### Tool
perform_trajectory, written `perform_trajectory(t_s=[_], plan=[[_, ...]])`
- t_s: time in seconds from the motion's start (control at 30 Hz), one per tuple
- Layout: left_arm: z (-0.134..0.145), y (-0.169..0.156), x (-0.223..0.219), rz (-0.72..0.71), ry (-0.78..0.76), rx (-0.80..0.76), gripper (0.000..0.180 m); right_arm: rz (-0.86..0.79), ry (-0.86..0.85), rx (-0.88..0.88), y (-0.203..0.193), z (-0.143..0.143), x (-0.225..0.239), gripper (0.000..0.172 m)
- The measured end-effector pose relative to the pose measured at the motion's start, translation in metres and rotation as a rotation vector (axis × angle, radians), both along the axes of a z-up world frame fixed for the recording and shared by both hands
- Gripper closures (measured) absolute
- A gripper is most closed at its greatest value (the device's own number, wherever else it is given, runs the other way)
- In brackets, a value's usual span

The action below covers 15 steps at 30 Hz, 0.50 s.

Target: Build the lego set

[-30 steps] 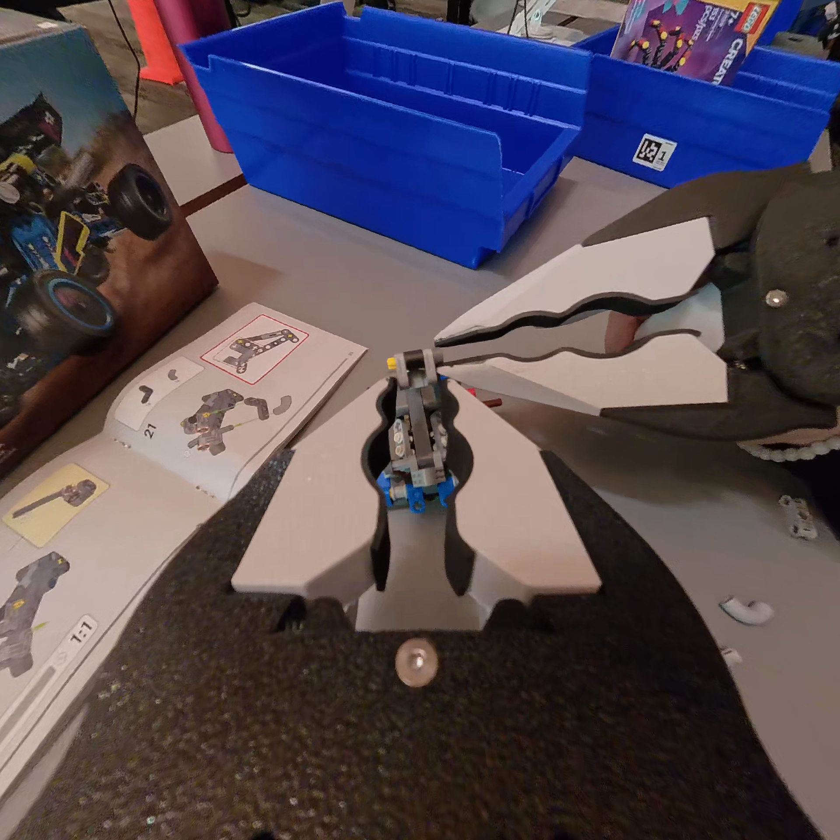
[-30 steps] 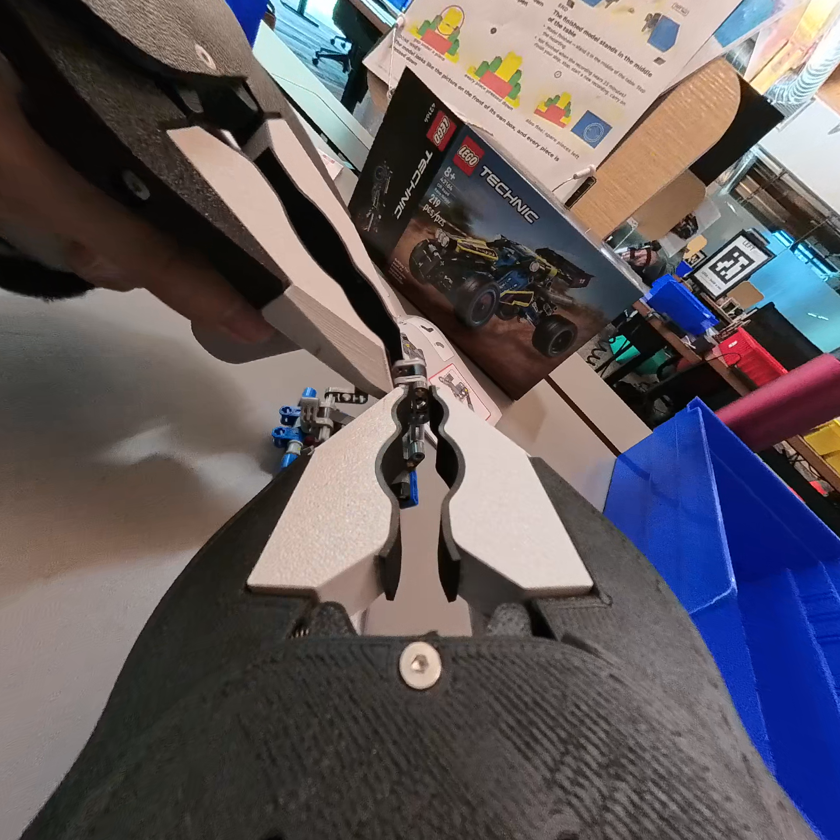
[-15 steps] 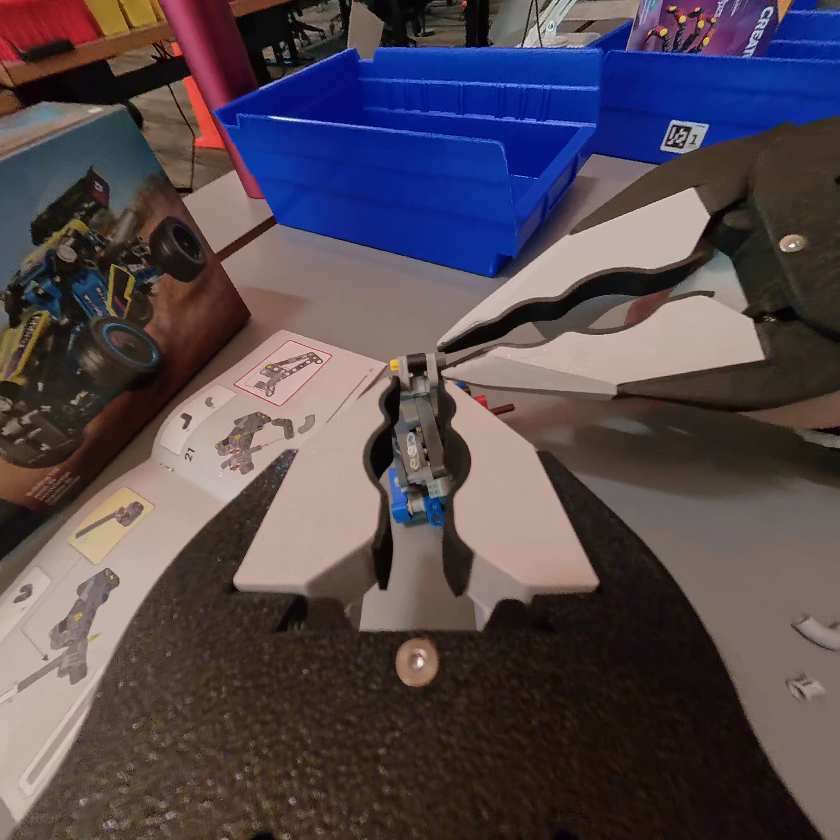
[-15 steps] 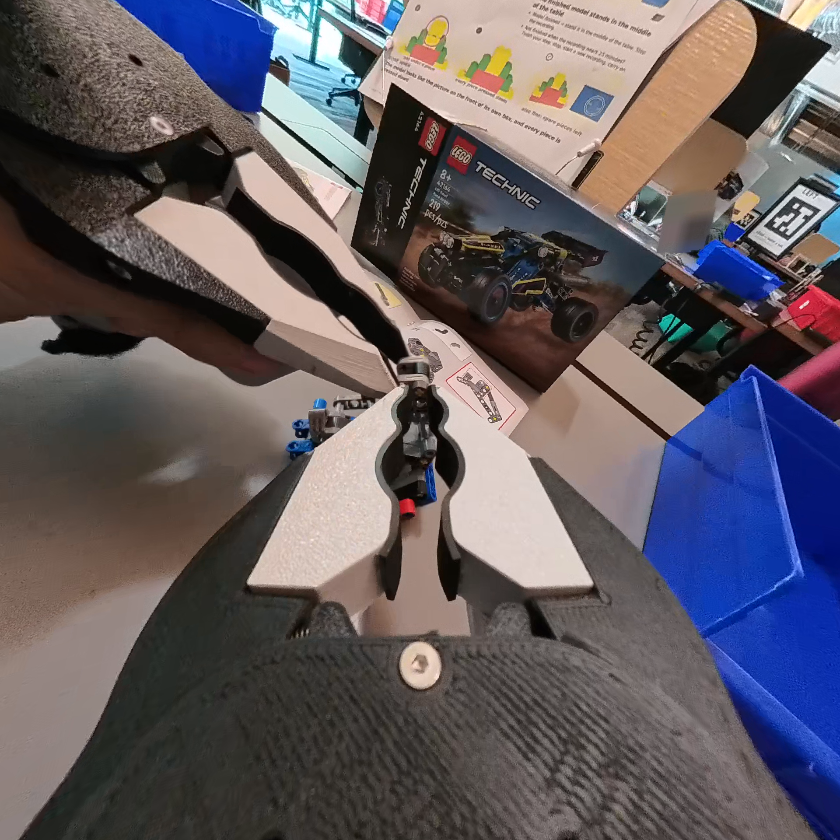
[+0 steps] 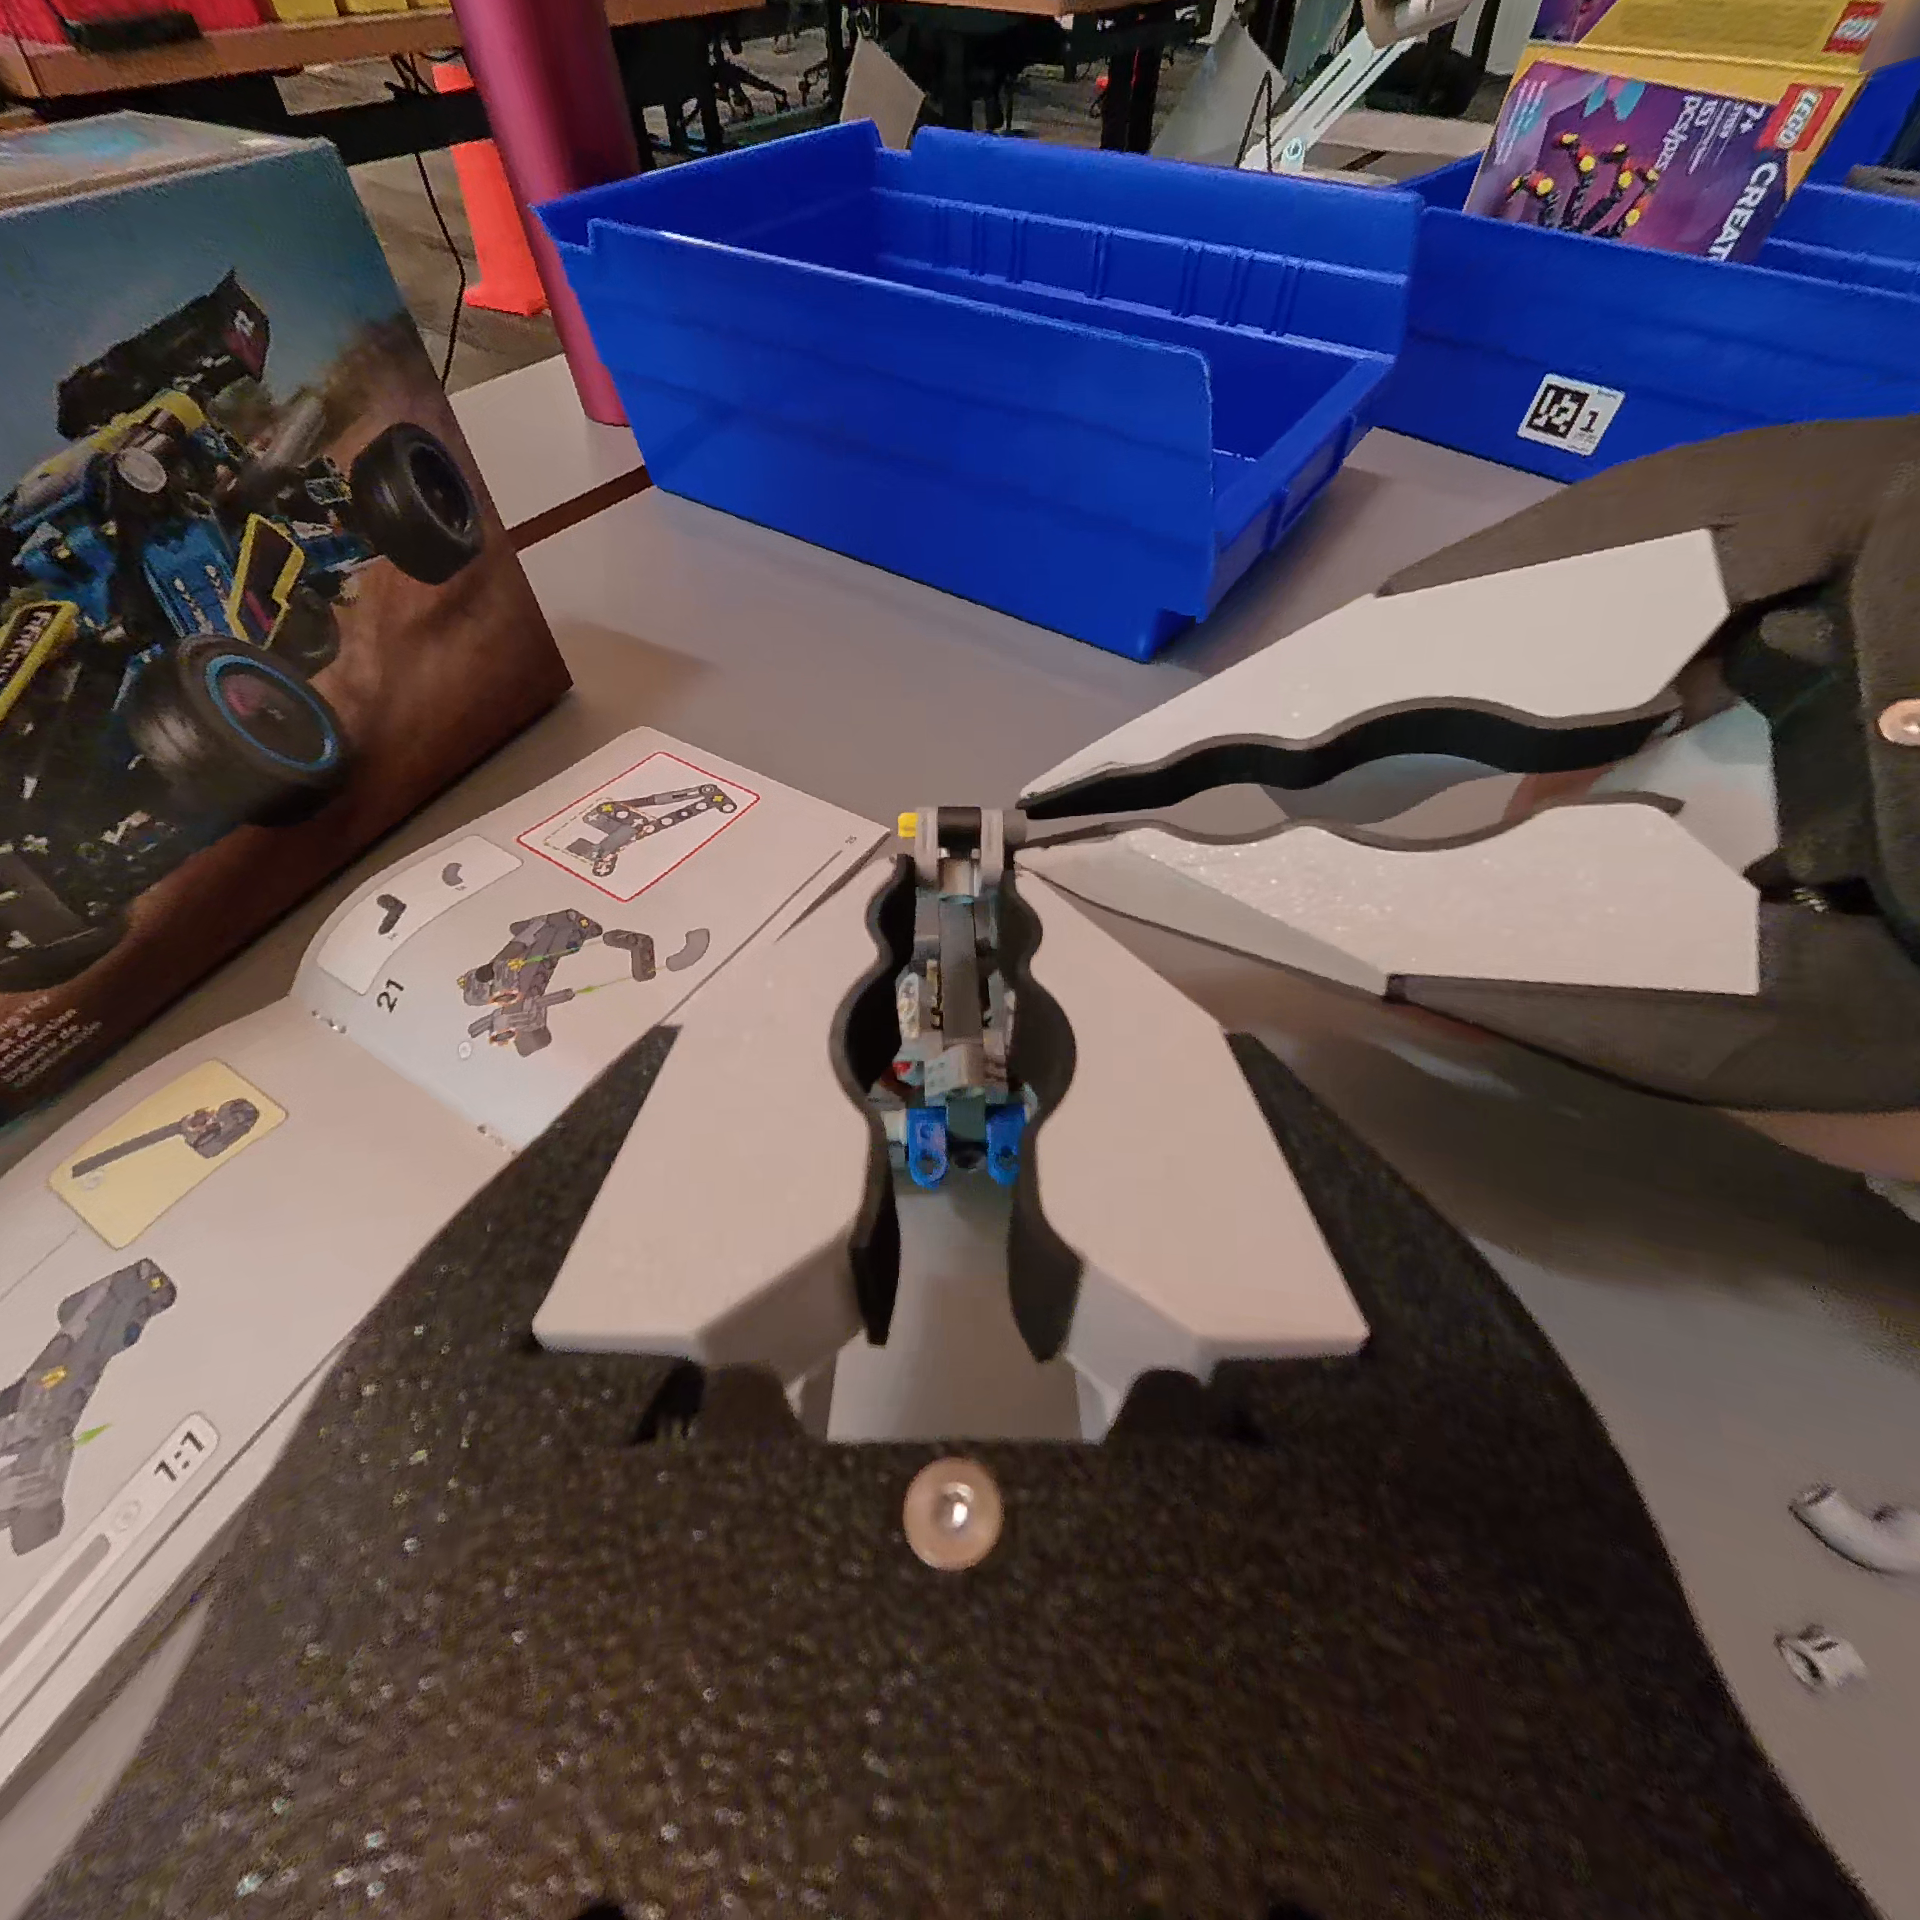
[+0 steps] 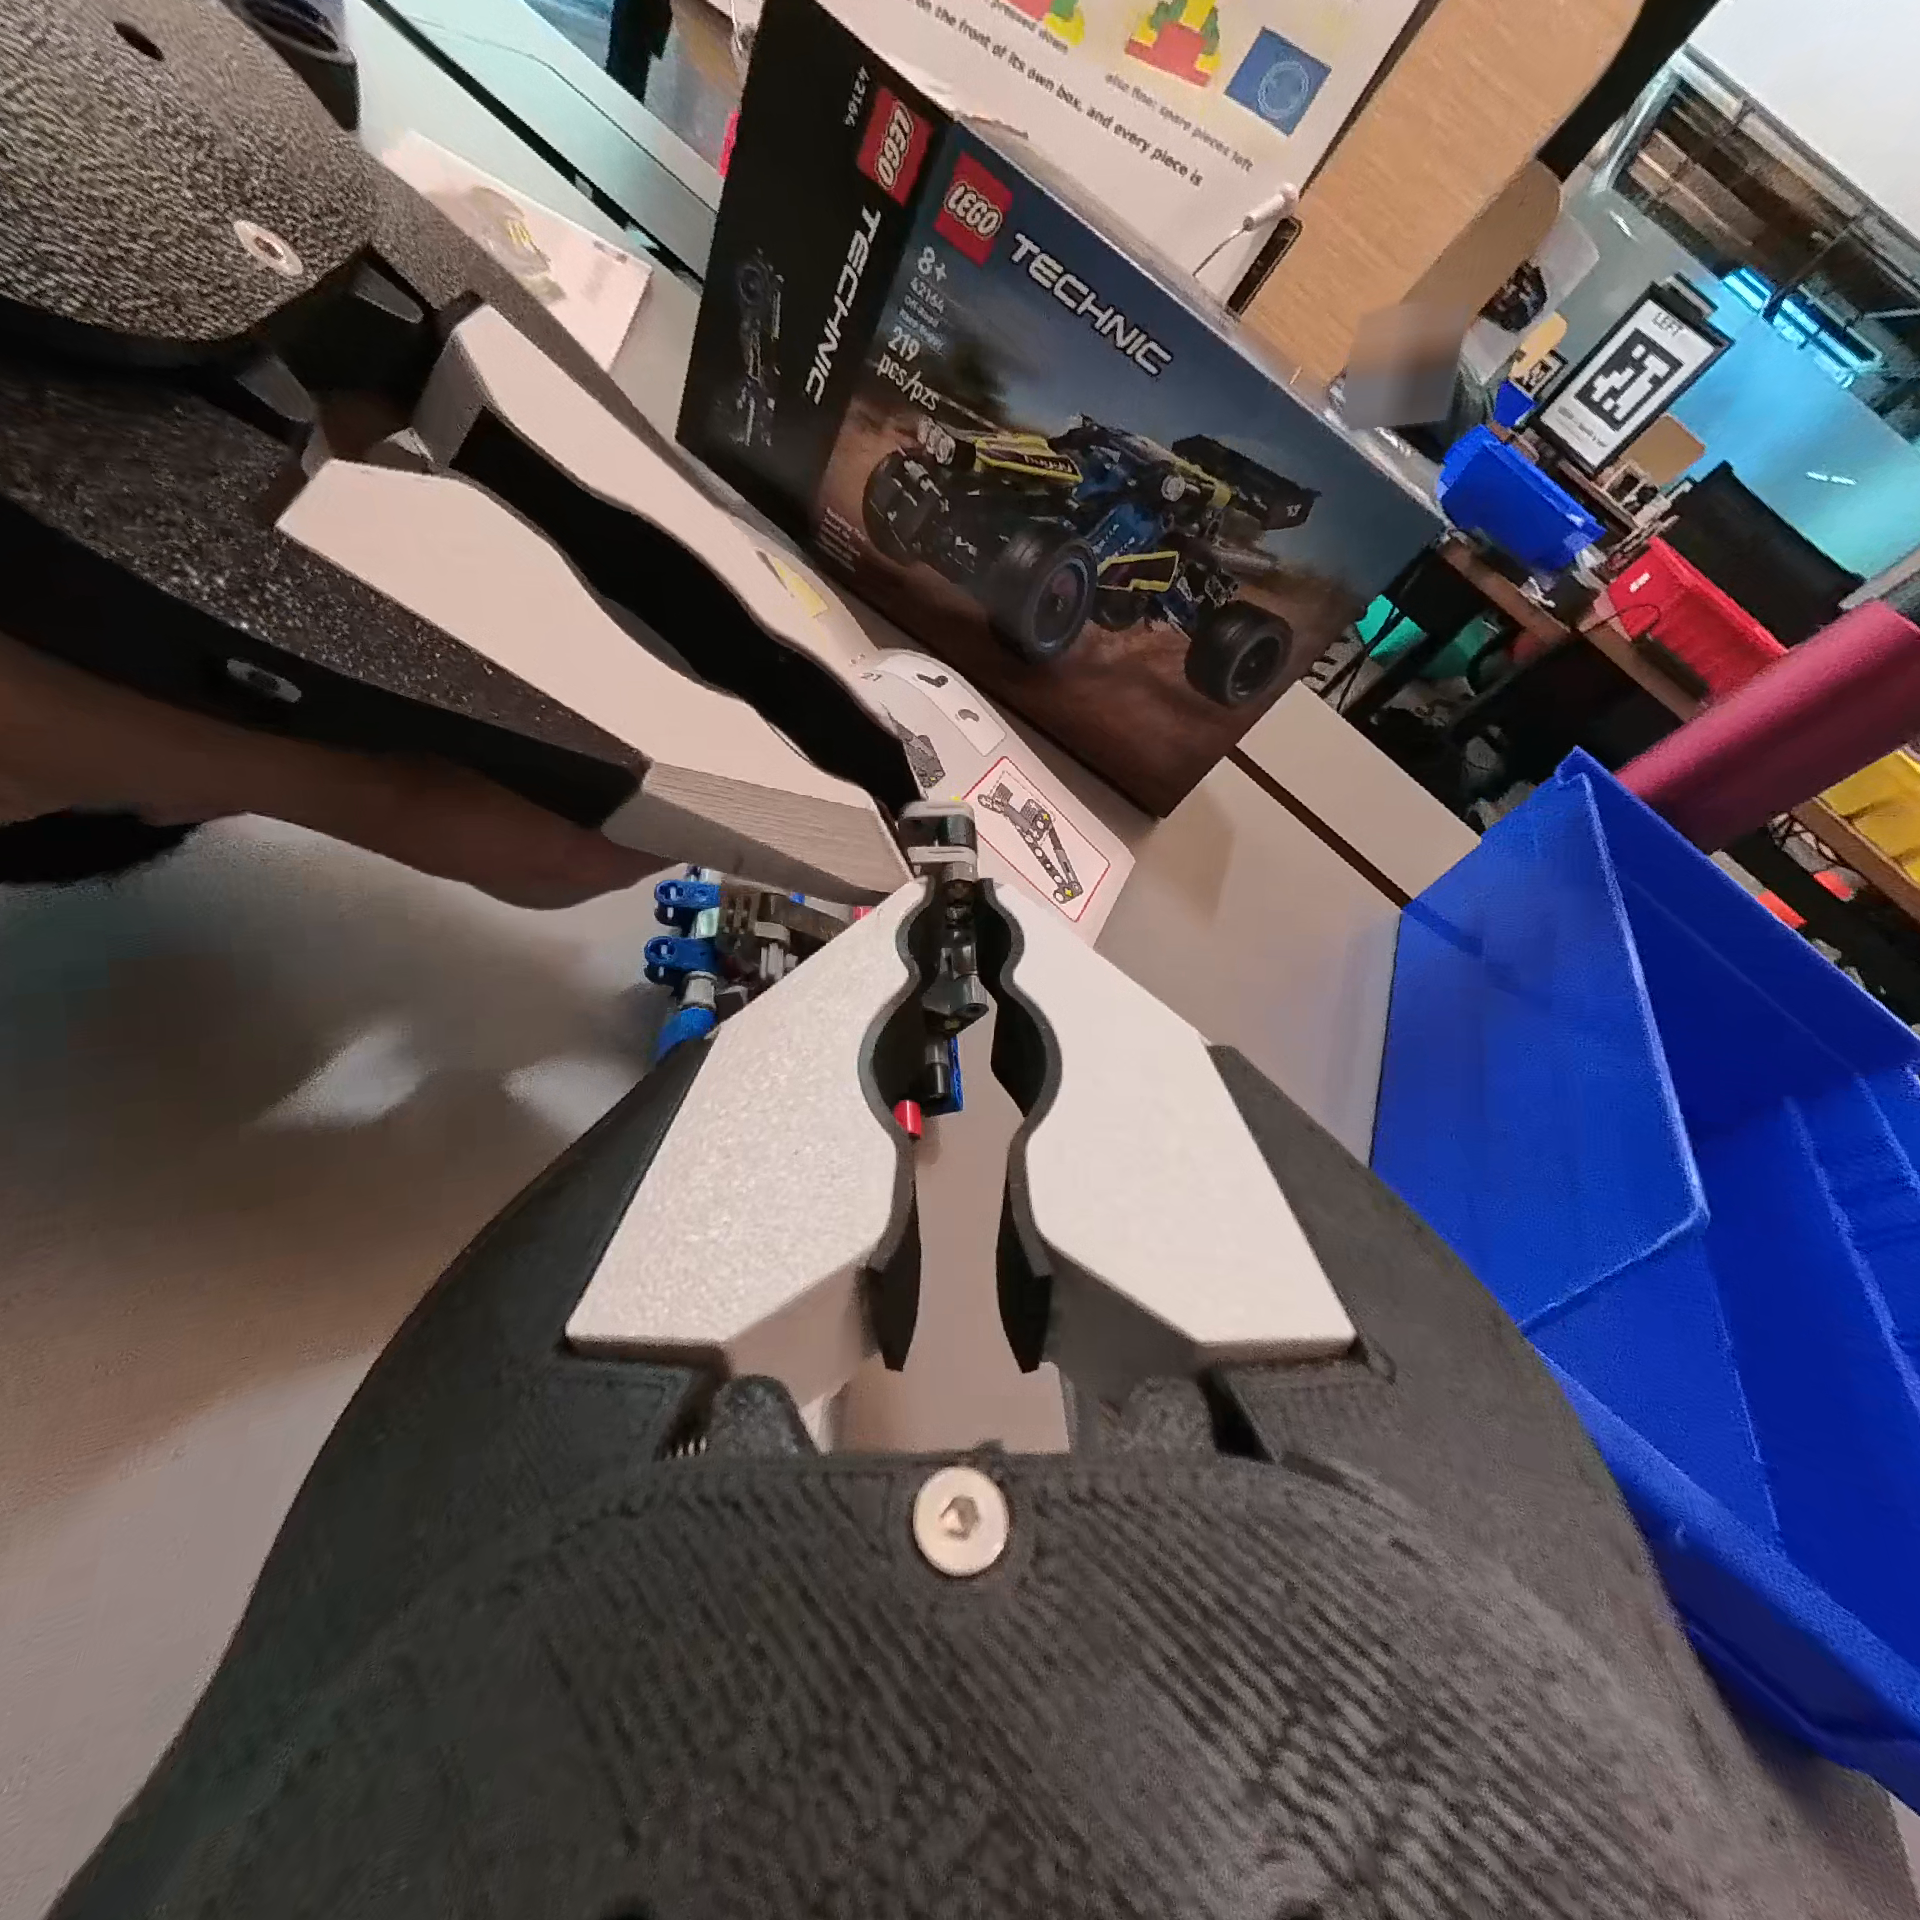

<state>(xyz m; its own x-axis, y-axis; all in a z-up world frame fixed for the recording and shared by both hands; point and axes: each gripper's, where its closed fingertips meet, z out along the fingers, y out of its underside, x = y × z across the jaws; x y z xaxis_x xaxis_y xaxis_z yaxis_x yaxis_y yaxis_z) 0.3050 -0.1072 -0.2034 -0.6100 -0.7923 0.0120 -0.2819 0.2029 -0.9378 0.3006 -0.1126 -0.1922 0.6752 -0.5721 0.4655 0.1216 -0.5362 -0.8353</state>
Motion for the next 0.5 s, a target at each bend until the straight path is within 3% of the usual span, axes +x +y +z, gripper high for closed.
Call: perform_trajectory(t_s=[0.1, 0.17, 0.3, 0.33, 0.37, 0.5], plan=[[0.006, 0.02, 0.012, 0.093, -0.04, 0.011, 0.168, 0.005, -0.009, -0.03, -0.002, -0.001, -0.004, 0.172], [0.015, 0.019, 0.01, 0.03, 0.018, -0.104, 0.168, 0.009, -0.029, -0.022, -0.003, 0.001, -0.007, 0.172], [0.018, 0.007, 0.001, -0.01, -0.031, -0.049, 0.168, 0.063, -0.026, 0.08, 0.003, 0.008, -0.008, 0.17], [0.015, 0.006, 0.001, -0.012, -0.033, -0.038, 0.168, 0.06, -0.008, 0.144, 0.002, 0.012, -0.006, 0.157], [0.012, 0.006, 0.0, -0.018, -0.026, -0.031, 0.168, 0.054, 0.013, 0.187, -0.001, 0.014, -0.005, 0.16], [0.007, 0.003, -0.003, -0.041, 0.006, -0.055, 0.168, 0.118, 0.083, 0.196, 0.0, 0.007, -0.005, 0.157]])
